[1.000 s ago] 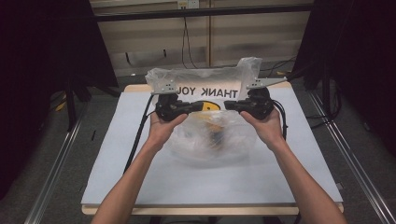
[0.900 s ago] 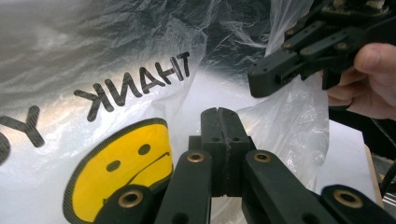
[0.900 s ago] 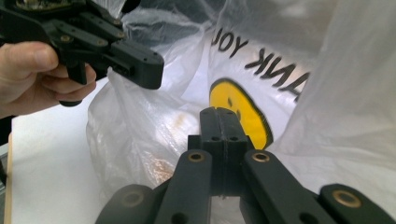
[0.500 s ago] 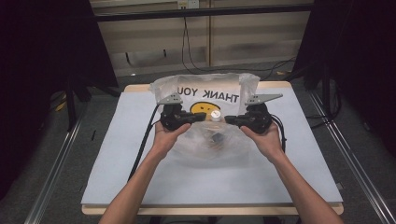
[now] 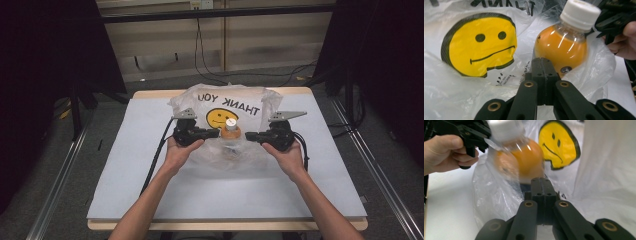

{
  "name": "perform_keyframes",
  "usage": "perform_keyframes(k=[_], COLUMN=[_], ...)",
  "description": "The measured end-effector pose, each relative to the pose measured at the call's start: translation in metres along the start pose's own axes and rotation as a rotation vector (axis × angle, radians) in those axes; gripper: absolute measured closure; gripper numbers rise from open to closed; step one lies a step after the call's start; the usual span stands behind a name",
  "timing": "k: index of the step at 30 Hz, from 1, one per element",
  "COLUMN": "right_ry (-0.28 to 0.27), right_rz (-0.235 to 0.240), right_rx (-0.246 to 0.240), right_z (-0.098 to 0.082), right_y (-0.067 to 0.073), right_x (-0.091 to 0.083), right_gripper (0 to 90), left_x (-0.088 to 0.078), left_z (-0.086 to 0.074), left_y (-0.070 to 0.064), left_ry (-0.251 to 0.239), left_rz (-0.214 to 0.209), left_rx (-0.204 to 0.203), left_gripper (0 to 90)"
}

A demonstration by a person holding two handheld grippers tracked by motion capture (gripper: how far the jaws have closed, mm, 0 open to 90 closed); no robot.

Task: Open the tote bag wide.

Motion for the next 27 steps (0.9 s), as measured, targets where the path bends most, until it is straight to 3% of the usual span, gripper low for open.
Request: perform_keyframes(k=[5,7,13,17,23,24,27], right_ry=[0.022,0.060,0.071,0.112,0.152,0.165,0.186], right_rz=[-0.007,-0.018,-0.022,-0.052,-0.071,-0.075,-0.079], right_rx=[0.037,0.022,0.062,0.087,0.079,0.073,0.077], right_z=[-0.025,-0.033,-0.045,-0.056,-0.065,-0.066,-0.070], right_y=[-0.009,-0.012,-0.024,-0.035,-0.041,-0.041,-0.044], right_x=[0.005,0.007,0.007,0.006,0.006,0.006,0.006], right_gripper=[90.0,90.0,90.0,90.0,90.0,90.0,90.0], left_x=[0.006,0.006,0.002,0.000,-0.006,-0.008,-0.010], left_z=[-0.015,-0.018,-0.031,-0.043,-0.061,-0.063,-0.067], left_y=[0.003,0.005,0.013,0.022,0.033,0.038,0.044], left_ry=[0.049,0.053,0.065,0.088,0.130,0.146,0.146], left_rz=[0.012,0.013,0.036,0.067,0.101,0.103,0.105], left_rx=[0.007,-0.002,-0.034,-0.058,-0.088,-0.049,-0.080], left_gripper=[90.0,90.0,90.0,90.0,90.0,90.0,90.0])
Point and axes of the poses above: each handheld gripper's, and its own axes: x roughly forward along the jaws, z roughly out of its top, y roughly to its left, the point moved 6 cm from there along x, roughly forward along the jaws, and after that the axes turned 11 degrees about -y, right-handed, at the moved point
